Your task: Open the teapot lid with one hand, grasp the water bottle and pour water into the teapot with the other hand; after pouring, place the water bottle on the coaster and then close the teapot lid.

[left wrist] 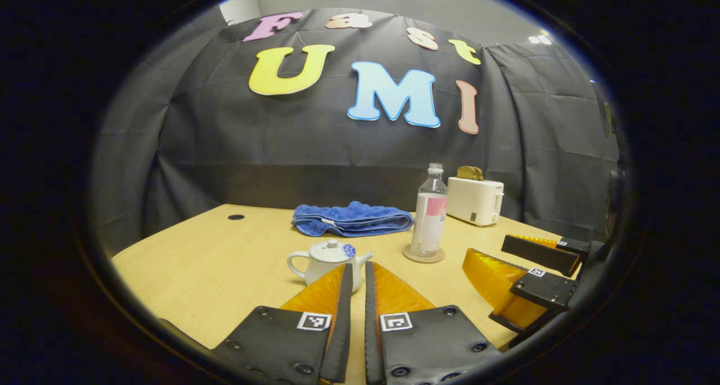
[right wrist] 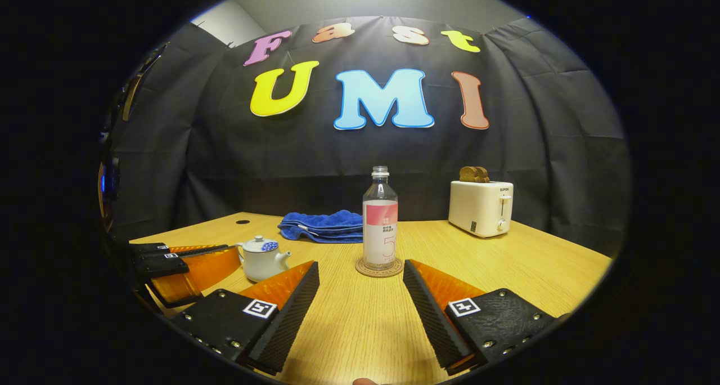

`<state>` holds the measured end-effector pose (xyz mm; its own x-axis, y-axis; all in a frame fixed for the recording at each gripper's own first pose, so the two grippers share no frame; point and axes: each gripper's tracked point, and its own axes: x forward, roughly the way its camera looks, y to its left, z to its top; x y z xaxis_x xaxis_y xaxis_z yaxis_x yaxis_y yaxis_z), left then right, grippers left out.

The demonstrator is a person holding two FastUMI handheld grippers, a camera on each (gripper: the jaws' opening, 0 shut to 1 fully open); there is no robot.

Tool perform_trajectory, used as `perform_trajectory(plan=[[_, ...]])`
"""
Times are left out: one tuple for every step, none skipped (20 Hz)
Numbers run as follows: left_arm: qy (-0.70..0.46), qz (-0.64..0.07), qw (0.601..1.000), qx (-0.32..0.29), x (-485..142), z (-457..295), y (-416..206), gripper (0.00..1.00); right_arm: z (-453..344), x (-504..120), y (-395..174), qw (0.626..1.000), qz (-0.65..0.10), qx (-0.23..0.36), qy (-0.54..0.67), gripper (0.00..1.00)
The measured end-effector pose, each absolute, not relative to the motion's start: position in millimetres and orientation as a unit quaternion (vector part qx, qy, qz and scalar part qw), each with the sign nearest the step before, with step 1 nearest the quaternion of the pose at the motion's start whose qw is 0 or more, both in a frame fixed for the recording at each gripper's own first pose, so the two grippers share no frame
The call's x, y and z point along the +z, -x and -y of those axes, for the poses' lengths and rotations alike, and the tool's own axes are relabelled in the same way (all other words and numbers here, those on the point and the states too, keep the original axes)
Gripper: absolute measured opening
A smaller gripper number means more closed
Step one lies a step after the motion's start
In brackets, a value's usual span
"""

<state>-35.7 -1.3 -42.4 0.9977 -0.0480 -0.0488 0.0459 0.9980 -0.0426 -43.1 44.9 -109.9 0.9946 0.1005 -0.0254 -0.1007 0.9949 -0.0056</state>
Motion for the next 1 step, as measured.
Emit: perform_trajectory(plan=[[0.018,-0.021,0.999,-0.026,-40.3,3.9,36.8,0.18,-44.0,-109.1,43.4,0.999,-0.011,0.050,0.003,0.95]])
